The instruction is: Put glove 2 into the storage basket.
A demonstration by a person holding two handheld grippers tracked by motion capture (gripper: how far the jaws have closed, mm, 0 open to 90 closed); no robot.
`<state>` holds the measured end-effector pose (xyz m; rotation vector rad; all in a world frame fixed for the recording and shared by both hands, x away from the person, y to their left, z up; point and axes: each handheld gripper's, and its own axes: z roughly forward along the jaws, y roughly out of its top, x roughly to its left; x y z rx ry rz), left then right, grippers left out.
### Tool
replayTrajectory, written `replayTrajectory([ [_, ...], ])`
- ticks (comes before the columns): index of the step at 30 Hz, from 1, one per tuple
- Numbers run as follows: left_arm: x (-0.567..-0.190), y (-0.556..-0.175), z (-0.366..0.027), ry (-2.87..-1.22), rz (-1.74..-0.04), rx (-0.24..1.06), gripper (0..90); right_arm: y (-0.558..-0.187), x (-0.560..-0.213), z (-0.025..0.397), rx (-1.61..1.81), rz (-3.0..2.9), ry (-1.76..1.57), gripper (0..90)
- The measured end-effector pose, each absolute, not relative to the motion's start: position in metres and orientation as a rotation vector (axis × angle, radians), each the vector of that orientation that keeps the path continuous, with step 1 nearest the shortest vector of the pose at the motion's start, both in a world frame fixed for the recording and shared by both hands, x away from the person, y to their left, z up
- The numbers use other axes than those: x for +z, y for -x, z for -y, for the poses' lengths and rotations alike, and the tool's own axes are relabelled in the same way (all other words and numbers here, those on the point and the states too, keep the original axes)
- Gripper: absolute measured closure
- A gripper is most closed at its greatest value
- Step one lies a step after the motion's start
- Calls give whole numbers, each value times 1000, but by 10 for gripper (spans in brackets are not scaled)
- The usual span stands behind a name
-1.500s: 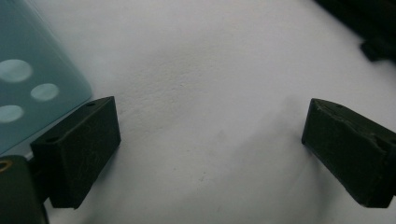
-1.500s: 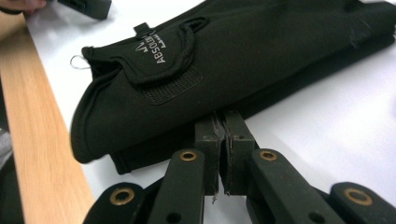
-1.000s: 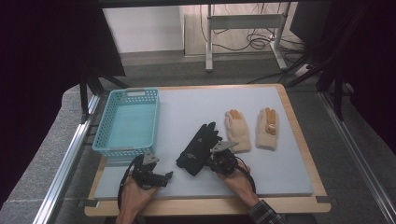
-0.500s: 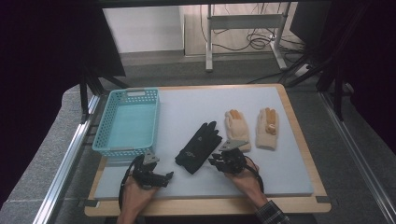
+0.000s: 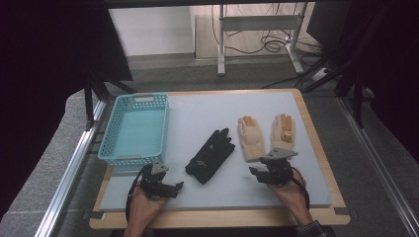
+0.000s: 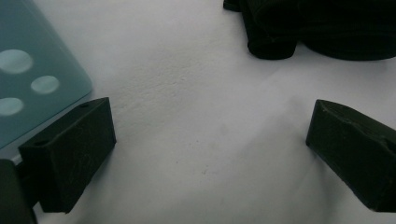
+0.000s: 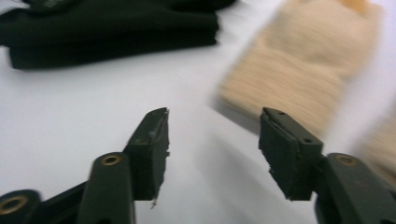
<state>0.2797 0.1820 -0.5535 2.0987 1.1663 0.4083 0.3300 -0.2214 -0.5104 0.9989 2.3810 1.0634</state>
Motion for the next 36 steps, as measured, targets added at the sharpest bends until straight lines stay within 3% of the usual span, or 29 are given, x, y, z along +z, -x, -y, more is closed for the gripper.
replayTrajectory([
  [14,-553,-279,-182,-2098,-1163,413,21,-332,-531,253,990,-2322,-1088,263],
  [26,-550,-277,-182,-2075,-1147,378,51,-332,-532,253,987,-2311,-1102,237],
  [36,-525,-275,-161,-2079,-1079,365,48,-332,-532,253,986,-2309,-1103,234],
])
